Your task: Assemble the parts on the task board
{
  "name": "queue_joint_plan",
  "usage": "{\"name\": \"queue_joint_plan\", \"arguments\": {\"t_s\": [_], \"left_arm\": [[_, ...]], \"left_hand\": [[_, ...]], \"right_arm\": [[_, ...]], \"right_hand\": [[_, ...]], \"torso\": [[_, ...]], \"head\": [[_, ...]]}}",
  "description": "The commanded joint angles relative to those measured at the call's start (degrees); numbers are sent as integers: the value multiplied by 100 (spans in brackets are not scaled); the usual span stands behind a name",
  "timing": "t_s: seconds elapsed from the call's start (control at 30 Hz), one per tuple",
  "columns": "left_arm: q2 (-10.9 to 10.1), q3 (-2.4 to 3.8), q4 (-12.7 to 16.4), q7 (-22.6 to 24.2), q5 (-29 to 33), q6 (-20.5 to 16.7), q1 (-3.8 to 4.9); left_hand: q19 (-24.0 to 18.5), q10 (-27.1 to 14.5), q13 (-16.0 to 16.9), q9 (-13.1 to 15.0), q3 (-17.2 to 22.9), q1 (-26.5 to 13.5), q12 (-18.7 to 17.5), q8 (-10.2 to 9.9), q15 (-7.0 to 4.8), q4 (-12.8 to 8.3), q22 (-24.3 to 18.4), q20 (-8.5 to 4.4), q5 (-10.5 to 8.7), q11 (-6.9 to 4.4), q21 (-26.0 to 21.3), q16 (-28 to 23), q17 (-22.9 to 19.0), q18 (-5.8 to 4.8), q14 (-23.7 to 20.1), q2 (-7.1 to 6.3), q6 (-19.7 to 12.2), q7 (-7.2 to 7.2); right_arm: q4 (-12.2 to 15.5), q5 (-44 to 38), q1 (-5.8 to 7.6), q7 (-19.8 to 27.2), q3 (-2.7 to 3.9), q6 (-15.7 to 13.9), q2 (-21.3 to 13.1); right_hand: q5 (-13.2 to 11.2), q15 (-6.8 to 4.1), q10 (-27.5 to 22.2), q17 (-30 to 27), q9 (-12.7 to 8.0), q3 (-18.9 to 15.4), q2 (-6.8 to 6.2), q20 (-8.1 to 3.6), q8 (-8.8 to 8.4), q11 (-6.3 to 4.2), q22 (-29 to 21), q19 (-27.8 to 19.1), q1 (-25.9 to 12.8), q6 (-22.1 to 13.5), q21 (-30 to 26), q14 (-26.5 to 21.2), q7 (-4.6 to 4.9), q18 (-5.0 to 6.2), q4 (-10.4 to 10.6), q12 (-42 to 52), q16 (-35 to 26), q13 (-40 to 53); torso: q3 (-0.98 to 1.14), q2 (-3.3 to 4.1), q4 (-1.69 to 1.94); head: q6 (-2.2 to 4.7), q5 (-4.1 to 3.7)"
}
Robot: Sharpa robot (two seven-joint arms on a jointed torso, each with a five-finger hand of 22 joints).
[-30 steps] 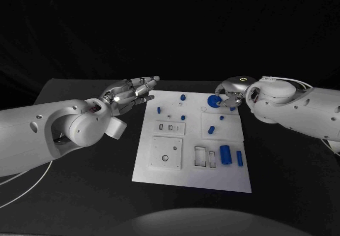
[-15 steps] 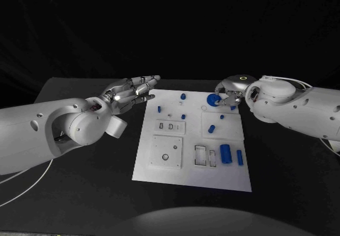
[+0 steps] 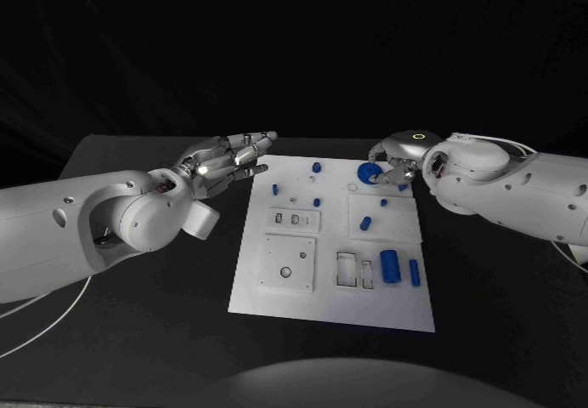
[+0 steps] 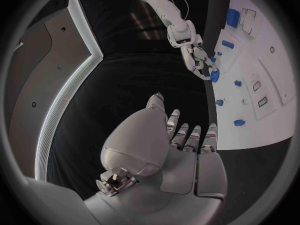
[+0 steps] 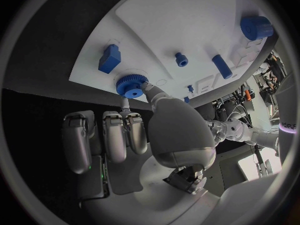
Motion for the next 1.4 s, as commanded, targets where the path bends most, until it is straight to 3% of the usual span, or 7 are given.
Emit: {"name": "queue_joint_plan", "arguments": {"t_s": [0.03,0.17,0.23,0.4,0.7,1.17,1.4], "left_arm": [[13,4,7,14,-22,120,1],[19,4,4,9,-22,132,0],[24,4,2,4,-22,139,0],[32,4,-2,-3,-22,149,-1],[41,4,-6,-7,-22,156,-5],[17,4,-5,-11,-22,175,-16],[14,4,-4,-20,-22,179,-17]], "left_hand": [[3,10,7,7,17,74,16,21,43,-4,10,33,31,35,32,39,5,48,16,2,10,28],[3,14,8,9,16,73,22,25,46,-3,10,34,31,41,32,42,6,47,19,2,18,34],[3,14,8,9,16,73,22,25,46,-3,10,34,31,41,32,42,6,47,19,2,18,34],[5,18,9,11,14,73,27,33,48,-2,10,35,32,56,33,46,6,46,21,2,36,46],[5,18,9,11,14,73,27,33,48,-2,10,35,32,56,33,46,6,46,21,2,36,46],[9,28,12,12,13,74,42,37,52,-2,11,37,34,71,36,54,7,44,26,4,40,58],[11,39,15,12,12,73,56,41,56,-1,12,38,33,84,38,61,8,43,30,4,43,66]], "right_arm": [[7,-58,-10,101,-6,-63,6],[-2,-29,-11,113,-6,-28,14],[-7,-21,-13,111,-6,11,18],[-16,-12,-16,101,-6,53,24],[-40,-9,-22,105,-6,-63,29],[155,49,6,149,-3,-535,-84],[354,148,105,209,1,-561,-106]], "right_hand": [[433,12,596,1505,14,53,46,16,-22,16,1440,434,85,-1,-18,587,-19,-28,-45,22,20,1509],[1347,-4,596,1505,30,229,27,-1,40,-5,1444,443,111,206,-10,587,-35,-30,-91,22,20,1509],[1511,-11,596,1505,37,294,18,-3,65,-9,1442,439,113,282,-14,587,-41,-29,-106,22,20,1509],[1565,-20,596,1505,98,383,3,-12,152,-24,1439,432,117,439,-21,587,-57,-27,-146,22,20,1509],[1514,-74,596,1505,490,465,33,-59,562,-88,1440,435,130,738,-19,587,-139,-28,-251,22,20,1509],[1579,-113,596,1505,668,444,3,-95,753,-122,1481,524,-12,895,75,587,-175,-59,-187,22,20,1509],[1645,-114,596,1505,686,443,-21,-102,771,-112,1492,550,-89,932,102,587,-169,-67,-128,22,20,1509]], "torso": [[-1,1,1],[-1,-1,-2],[-1,0,-1],[0,1,-4],[0,-3,1],[-1,1,4],[-4,5,-3]], "head": [[-4,-1],[-10,-1],[-11,-4],[-19,-7],[-17,-3],[20,40],[1,39]]}}
